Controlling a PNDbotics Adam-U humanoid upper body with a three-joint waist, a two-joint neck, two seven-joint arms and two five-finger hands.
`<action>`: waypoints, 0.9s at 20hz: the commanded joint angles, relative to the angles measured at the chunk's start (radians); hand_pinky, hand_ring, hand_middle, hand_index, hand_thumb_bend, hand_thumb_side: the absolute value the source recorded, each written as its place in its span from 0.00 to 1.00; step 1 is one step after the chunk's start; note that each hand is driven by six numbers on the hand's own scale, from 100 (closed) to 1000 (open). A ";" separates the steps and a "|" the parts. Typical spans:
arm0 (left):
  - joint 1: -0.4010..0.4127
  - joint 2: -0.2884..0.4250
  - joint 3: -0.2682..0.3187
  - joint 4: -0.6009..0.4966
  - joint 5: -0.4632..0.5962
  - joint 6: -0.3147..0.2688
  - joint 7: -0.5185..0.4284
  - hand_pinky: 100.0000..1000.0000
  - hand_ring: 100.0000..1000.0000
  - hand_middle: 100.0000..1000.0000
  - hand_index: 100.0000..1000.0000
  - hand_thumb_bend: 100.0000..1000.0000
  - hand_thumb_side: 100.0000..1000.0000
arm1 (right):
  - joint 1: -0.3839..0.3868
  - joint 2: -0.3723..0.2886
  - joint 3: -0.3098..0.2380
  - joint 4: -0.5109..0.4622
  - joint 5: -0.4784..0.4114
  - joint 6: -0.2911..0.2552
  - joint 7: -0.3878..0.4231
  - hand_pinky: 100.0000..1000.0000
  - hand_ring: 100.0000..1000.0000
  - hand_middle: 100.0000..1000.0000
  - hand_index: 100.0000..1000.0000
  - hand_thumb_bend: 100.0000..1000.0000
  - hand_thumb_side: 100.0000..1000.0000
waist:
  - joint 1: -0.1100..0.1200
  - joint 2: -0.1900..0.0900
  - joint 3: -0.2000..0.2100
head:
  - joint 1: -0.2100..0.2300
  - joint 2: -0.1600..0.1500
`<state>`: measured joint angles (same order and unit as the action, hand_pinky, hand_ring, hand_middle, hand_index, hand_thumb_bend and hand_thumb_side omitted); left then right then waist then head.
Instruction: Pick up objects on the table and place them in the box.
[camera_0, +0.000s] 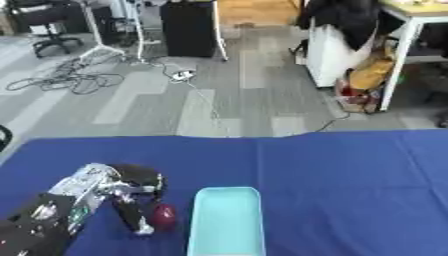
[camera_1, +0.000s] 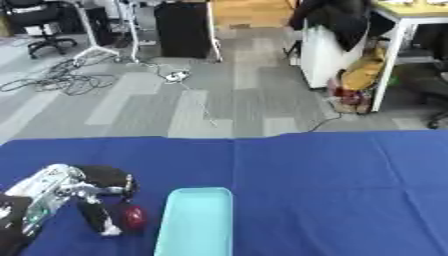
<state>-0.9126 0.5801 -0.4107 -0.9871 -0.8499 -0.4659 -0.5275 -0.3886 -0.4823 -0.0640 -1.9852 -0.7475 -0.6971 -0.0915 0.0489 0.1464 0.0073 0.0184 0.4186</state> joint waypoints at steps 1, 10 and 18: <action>-0.034 0.053 0.007 -0.062 0.054 0.025 0.005 0.00 0.00 0.00 0.23 0.20 0.39 | -0.003 -0.019 -0.007 -0.015 0.002 -0.002 0.000 0.03 0.18 0.18 0.46 0.00 0.73 | 0.000 -0.018 0.002 | 0.003 0.002; -0.030 0.043 0.000 -0.073 0.024 0.068 -0.013 0.00 0.33 0.65 0.69 0.42 0.49 | -0.004 -0.018 -0.006 -0.015 0.001 -0.003 0.001 0.03 0.18 0.18 0.46 0.00 0.73 | -0.001 -0.018 0.000 | 0.005 -0.004; -0.017 -0.013 -0.007 0.000 -0.038 0.054 -0.066 0.00 0.30 0.68 0.71 0.53 0.47 | -0.012 -0.014 -0.006 -0.015 -0.005 -0.001 0.001 0.03 0.18 0.18 0.46 0.00 0.73 | -0.003 -0.017 -0.009 | 0.016 -0.005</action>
<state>-0.9157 0.5578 -0.4231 -0.9896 -0.8759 -0.4081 -0.5880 -0.3889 -0.4828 -0.0641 -1.9852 -0.7482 -0.6974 -0.0913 0.0499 0.1456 -0.0011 0.0208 0.4179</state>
